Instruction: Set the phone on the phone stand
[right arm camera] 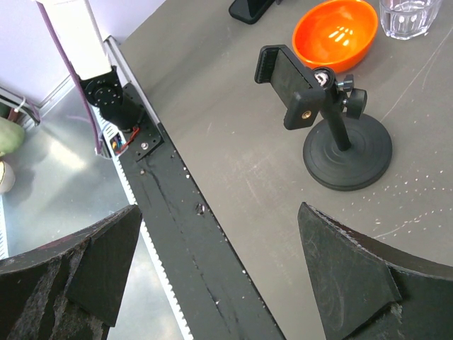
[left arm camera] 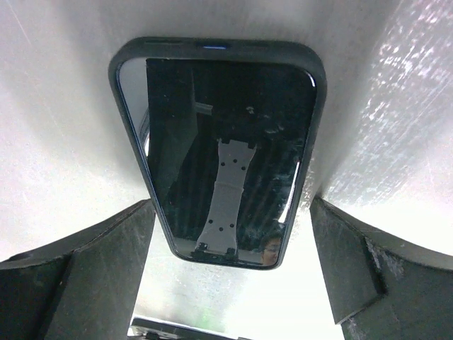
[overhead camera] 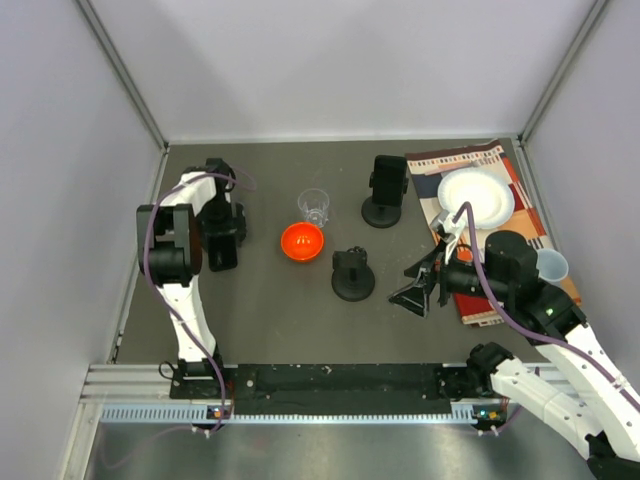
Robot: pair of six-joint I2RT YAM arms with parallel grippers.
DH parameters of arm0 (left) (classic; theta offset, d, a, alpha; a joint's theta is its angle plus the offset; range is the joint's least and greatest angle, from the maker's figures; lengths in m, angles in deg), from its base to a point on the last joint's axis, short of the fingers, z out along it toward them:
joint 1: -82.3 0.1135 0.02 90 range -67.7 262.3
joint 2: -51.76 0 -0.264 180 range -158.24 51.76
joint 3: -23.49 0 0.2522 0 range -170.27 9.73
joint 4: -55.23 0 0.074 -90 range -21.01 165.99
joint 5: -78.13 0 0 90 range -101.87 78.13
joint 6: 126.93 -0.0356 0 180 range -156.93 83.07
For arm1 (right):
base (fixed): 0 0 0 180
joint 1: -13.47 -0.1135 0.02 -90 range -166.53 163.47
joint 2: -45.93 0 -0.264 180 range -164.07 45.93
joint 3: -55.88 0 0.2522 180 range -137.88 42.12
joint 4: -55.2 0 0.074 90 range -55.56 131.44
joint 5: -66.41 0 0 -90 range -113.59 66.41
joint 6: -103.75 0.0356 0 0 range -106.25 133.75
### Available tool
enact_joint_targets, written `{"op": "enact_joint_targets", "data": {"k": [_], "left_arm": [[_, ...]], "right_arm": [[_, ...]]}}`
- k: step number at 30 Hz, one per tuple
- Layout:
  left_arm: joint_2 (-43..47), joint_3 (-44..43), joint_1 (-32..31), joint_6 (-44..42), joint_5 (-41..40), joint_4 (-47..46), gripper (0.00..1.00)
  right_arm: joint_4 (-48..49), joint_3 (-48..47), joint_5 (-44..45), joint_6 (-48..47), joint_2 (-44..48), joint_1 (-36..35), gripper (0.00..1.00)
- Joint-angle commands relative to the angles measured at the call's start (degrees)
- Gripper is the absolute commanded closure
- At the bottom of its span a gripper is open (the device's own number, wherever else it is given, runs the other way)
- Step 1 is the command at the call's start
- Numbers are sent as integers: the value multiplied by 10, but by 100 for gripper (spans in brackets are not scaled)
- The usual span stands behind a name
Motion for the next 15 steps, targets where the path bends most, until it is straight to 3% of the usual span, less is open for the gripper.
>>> {"op": "enact_joint_targets", "data": {"k": [1, 8, 15], "left_arm": [[-42, -27, -3, 3, -22, -5, 6], [-44, -5, 2, -8, -3, -11, 12], [-56, -9, 8, -23, -1, 3, 12]], "right_arm": [[17, -23, 5, -3, 5, 6, 8], [16, -21, 6, -1, 8, 6, 7], [16, -24, 5, -1, 8, 6, 7]]}}
